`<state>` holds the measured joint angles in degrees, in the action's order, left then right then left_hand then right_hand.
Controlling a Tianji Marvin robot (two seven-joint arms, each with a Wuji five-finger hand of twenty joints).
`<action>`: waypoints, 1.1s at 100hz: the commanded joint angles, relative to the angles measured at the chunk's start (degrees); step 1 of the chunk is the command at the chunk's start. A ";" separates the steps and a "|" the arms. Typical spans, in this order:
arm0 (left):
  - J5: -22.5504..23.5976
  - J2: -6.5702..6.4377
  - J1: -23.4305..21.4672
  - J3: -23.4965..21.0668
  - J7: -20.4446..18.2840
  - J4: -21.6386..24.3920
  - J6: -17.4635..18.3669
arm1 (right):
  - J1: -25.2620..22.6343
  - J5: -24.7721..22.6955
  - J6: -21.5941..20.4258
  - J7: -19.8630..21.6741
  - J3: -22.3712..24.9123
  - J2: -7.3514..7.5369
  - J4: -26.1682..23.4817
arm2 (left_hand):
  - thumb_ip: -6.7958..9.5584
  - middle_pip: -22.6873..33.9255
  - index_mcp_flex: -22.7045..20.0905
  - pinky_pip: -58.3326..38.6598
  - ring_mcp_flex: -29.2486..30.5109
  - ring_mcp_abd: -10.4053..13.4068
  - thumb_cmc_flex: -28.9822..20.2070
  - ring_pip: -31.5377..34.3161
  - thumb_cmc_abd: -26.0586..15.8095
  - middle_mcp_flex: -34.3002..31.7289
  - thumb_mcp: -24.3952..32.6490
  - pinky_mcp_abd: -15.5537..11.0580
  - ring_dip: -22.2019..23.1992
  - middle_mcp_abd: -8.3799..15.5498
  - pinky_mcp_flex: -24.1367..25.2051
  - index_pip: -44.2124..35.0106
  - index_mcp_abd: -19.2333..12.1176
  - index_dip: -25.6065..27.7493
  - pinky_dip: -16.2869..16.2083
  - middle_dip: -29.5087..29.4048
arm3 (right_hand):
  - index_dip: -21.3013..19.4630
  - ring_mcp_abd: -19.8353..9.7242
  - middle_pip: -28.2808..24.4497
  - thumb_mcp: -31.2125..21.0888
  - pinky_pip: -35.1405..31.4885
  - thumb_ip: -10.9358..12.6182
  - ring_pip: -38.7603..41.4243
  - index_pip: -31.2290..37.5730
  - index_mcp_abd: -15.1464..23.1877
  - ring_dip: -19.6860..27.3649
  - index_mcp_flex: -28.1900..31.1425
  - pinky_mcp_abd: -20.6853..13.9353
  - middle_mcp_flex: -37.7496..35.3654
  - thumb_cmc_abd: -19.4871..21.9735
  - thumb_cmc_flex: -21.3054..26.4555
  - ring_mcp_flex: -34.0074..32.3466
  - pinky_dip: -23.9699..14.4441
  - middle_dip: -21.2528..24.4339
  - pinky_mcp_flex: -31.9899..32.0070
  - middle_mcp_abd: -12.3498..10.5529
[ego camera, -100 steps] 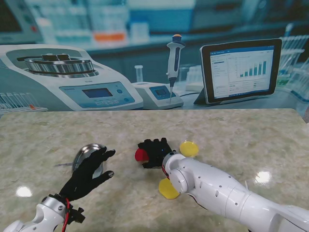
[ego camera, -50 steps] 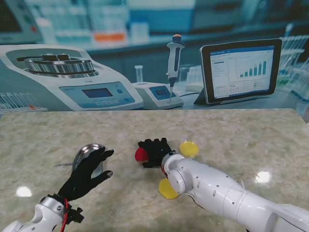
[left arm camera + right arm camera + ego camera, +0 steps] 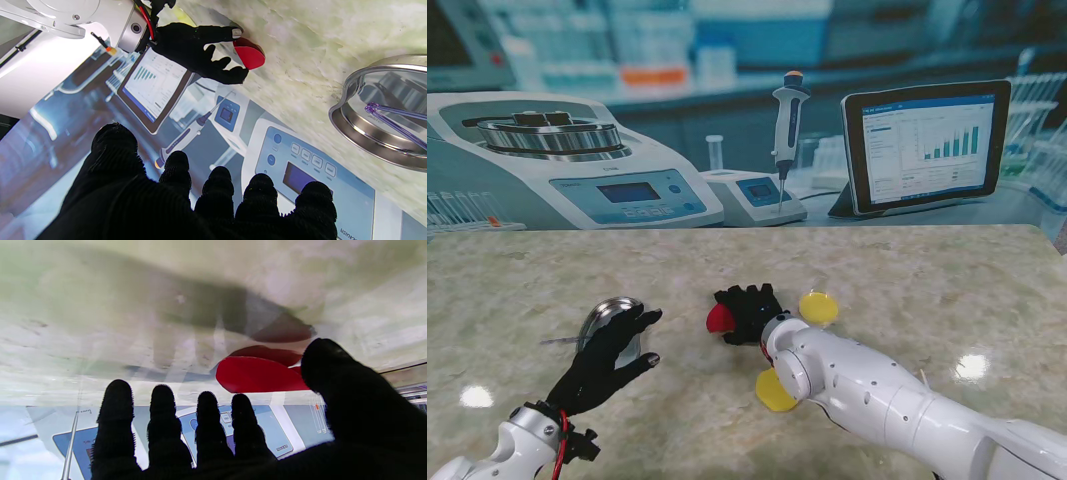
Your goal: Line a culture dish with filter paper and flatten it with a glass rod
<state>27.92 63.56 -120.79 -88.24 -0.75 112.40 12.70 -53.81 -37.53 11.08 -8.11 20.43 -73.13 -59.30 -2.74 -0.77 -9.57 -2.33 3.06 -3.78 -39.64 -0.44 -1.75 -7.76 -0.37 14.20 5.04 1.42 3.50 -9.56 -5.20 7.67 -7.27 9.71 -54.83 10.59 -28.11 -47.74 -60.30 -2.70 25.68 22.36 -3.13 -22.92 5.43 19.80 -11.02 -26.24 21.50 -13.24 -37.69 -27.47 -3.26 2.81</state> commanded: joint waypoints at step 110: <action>-0.38 0.02 0.06 0.14 -0.17 -0.71 0.24 | -3.39 2.25 -2.01 -12.84 5.59 -3.18 3.30 | 1.66 0.24 0.45 2.80 -1.56 1.75 -0.54 -0.50 -0.27 1.37 -0.84 -1.01 0.72 1.16 0.13 0.00 -1.14 -0.02 -0.60 0.14 | 14.58 -1.24 -20.49 4.91 -7.58 -4.82 8.42 50.66 5.30 -1.72 13.46 2.90 -11.41 9.95 24.74 -11.92 -1.36 -2.06 -5.93 1.12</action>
<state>27.62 63.56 -120.44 -88.12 -0.76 111.68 12.87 -56.88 -35.66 9.34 -20.14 25.89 -75.74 -56.41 -2.74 -0.77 -9.57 -2.33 3.06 -3.78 -39.64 -0.44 -1.75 -7.76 -0.37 14.21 5.04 1.42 3.50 -9.56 -5.20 7.68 -7.27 9.71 -39.10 9.83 -47.98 -43.53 -65.51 -5.75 32.96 70.38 1.30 -23.67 16.51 21.25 -21.01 -19.14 44.12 -23.67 -37.84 -29.19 -8.99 3.72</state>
